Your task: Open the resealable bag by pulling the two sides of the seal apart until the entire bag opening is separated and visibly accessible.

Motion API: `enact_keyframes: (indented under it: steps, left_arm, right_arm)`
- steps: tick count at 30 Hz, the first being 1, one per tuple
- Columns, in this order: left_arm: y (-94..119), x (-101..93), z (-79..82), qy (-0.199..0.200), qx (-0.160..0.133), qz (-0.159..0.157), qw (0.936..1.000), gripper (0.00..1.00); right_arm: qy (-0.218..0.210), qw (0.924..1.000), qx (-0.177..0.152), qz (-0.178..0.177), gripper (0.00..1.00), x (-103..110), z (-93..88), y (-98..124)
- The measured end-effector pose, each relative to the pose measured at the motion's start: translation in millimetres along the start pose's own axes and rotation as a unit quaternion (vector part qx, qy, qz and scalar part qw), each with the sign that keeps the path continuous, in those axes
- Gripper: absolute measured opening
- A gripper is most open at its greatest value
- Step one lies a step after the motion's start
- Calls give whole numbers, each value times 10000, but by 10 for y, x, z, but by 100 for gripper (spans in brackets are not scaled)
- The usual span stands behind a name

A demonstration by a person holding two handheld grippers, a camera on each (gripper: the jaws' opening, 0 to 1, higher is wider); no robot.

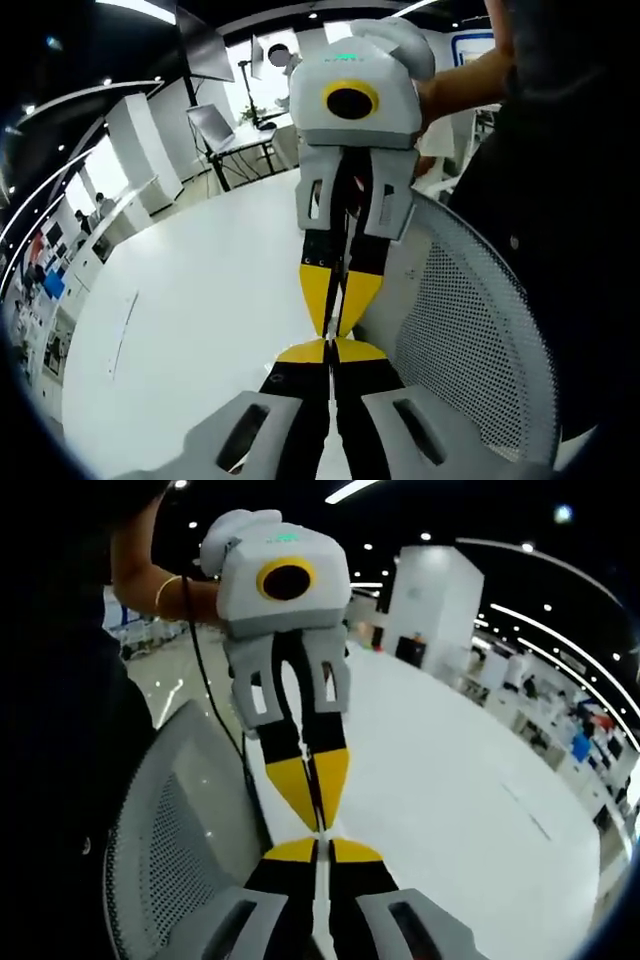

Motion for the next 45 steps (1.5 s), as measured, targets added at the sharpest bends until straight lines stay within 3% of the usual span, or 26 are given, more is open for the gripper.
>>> enact_keyframes:
  steps: [17,21,25,36,40,45]
  left_arm:
    - [12,-22,-17,-268,107,-41,9996,4]
    - [17,-65,42,-137,-72,-223,9996,2]
    - [-23,-40,-28,-307,145,-115,9994,0]
    - [-5,-59,7,-229,31,-192,9995,0]
    - [-5,-48,19,24,-30,-97,9999,0]
    - [5,-59,13,16,-6,-75,10000,0]
  right_arm:
    - [229,9995,162,138,0,56,-5,-33]
    - [291,9993,197,147,0,65,-4,-45]
    - [256,9995,156,109,0,50,10,-43]
    - [279,9993,211,111,0,58,-11,-35]
    - [285,9994,208,73,0,42,-13,-27]
    - [331,9992,196,128,0,57,-6,-28]
Point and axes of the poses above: the point that each gripper's makers call its tool centre point, and the gripper's own axes: y roughly backward along the fingers, x roughly to its left, z roughly out of its top, the point moved 3 cm from there along y, roughly backward along the fingers, and after that the axes turned 8 degrees about y, right-handed, at the moved point
